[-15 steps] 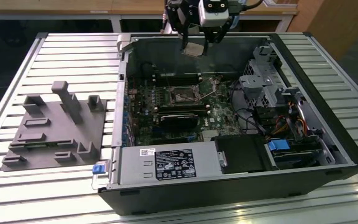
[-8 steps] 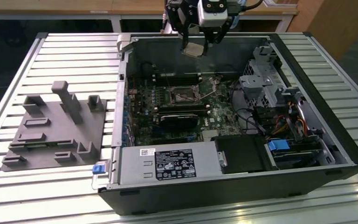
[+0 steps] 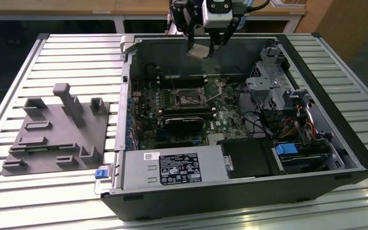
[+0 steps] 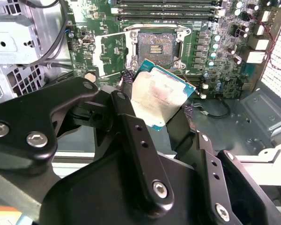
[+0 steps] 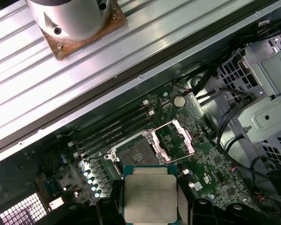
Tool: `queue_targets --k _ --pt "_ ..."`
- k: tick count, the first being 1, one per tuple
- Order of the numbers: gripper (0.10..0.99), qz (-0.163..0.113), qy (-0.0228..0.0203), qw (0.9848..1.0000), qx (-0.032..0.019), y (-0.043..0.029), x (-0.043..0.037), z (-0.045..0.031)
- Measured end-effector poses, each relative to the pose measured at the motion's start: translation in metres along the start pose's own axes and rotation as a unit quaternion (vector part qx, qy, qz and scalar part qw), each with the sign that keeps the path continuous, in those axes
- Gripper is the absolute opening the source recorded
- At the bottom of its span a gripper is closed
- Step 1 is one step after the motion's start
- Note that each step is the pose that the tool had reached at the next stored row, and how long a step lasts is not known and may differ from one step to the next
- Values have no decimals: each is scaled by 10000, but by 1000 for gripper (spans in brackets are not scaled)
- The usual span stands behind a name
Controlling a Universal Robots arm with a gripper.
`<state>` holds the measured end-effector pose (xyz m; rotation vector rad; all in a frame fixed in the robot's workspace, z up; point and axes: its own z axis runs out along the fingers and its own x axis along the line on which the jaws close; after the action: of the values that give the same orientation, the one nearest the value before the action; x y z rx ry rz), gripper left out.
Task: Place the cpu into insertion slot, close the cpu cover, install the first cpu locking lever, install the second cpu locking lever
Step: 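Place the cpu into insertion slot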
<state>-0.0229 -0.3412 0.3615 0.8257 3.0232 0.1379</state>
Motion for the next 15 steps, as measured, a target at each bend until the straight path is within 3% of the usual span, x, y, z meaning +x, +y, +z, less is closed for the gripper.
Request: queue_targets --k 15 --pt "541 317 -27 9995 -6 -1 0 13"
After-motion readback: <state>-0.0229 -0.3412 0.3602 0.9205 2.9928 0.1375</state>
